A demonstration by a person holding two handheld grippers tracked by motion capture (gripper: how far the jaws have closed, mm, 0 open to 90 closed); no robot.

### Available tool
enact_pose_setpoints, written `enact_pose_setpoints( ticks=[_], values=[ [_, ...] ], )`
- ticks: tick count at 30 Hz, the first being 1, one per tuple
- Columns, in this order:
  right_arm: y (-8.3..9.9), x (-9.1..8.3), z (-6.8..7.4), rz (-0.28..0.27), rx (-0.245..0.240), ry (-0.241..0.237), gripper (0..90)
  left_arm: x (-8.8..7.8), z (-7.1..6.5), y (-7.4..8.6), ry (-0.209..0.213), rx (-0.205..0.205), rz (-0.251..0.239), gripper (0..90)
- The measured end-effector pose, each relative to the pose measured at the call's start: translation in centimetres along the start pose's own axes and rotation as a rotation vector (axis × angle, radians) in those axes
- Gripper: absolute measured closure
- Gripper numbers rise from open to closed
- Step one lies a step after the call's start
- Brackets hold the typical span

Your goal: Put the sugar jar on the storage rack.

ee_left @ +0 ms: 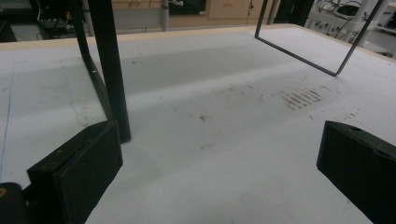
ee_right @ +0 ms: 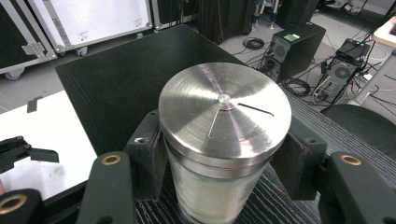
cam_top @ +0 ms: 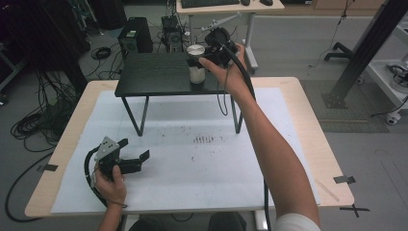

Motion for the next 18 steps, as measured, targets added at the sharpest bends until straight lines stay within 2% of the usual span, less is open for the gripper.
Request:
enact_pose_setpoints(
  ticks=[18],
  values=[
    [0.01, 0.01, 0.0, 0.001, -0.003, -0.001, 43.2, -0.01, -0.03, -0.01, 0.002, -0.001, -0.002, 0.6]
  ],
)
Point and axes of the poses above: each handheld gripper's, and its own axes: x roughly forward along the jaws, y roughly out of its underside, z roughly to its left, the point moved 9 cm from there along x, roughly forward along the jaws, and after that the axes turned 7 degrees about -x, right-handed, at the moved point
